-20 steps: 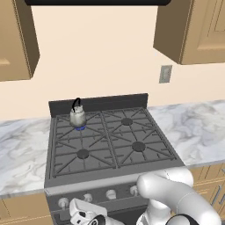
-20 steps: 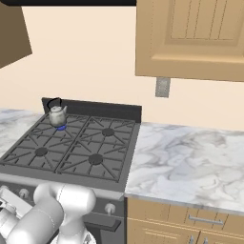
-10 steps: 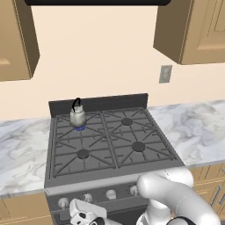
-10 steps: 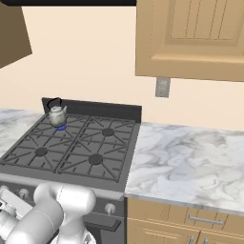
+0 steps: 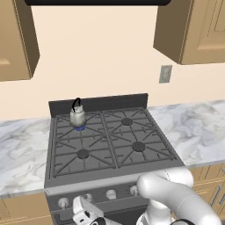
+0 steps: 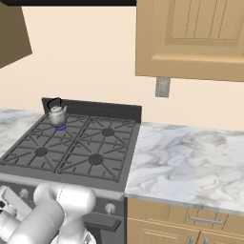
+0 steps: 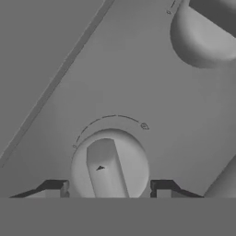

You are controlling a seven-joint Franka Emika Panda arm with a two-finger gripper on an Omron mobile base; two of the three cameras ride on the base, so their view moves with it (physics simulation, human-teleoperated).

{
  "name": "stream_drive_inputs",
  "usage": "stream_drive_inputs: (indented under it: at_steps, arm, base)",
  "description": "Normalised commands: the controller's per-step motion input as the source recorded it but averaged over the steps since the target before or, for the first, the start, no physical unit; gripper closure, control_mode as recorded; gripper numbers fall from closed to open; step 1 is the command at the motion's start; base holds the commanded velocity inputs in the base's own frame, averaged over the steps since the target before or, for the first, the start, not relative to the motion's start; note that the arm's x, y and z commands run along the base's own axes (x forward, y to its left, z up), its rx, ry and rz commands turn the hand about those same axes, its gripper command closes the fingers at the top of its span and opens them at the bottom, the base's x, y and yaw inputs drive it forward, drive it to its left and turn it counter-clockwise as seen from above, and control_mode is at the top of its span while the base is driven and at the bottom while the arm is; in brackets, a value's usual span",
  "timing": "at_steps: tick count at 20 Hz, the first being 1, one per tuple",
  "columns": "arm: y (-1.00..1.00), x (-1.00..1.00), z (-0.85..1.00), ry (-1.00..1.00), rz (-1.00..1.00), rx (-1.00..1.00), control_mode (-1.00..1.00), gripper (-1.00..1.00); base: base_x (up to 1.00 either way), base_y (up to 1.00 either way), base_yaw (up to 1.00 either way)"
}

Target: Lower the heat of the kettle.

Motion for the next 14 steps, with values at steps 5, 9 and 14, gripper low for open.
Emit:
stream_drive_inputs:
  at_steps: [5, 9, 14]
  arm:
    - [0.0, 0.0, 0.0, 0.0, 0.0, 0.33, -1.0, 1.0]
    - [0.0, 0.0, 0.0, -0.02, 0.0, 0.29, -1.0, 1.0]
    - [0.0, 0.0, 0.0, 0.0, 0.0, 0.28, -1.0, 1.0]
  base:
    - [0.0, 0.0, 0.0]
    - [0.0, 0.0, 0.0]
    - [0.0, 0.0, 0.0]
